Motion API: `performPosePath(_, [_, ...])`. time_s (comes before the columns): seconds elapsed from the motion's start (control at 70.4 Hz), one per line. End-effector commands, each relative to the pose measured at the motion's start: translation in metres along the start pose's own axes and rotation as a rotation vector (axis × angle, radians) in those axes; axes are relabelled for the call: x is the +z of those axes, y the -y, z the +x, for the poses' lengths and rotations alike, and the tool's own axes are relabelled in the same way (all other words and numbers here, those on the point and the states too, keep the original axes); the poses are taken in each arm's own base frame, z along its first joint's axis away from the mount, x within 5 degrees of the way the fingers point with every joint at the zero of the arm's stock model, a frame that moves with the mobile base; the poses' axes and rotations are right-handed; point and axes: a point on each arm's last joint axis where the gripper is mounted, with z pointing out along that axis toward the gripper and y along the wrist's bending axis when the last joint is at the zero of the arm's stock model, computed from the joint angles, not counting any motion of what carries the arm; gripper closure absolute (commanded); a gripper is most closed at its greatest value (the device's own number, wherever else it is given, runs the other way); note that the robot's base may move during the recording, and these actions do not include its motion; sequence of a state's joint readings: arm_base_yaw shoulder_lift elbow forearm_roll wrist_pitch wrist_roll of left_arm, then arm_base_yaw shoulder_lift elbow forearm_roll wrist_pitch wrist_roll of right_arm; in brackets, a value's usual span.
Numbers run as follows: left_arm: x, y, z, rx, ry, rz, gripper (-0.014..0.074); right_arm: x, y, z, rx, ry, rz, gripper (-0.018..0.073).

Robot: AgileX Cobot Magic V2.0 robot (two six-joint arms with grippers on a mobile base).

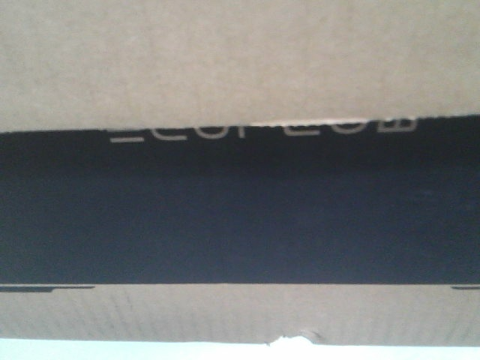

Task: Grab box from left shelf to table start
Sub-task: 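Carry the box with both grippers toward the white table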

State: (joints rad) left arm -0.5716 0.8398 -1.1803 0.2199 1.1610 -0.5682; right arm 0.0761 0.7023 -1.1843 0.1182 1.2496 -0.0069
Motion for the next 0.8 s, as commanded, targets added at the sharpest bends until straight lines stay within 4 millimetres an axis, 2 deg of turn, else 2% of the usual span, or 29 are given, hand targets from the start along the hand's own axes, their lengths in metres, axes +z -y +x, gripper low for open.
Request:
performPosePath(0.0, [-0.0138, 0.0091, -0.0154, -0.051, 0.146, 0.121, 0.0692, -0.0077, -0.0060, -0.0137, -0.004, 0.125, -0.057, 0.0499])
performPosePath(0.781, [-0.0138, 0.0091, -0.0154, -0.051, 0.146, 0.121, 0.0692, -0.0077, -0.0060, -0.0136, -0.004, 0.124, -0.057, 0.0499])
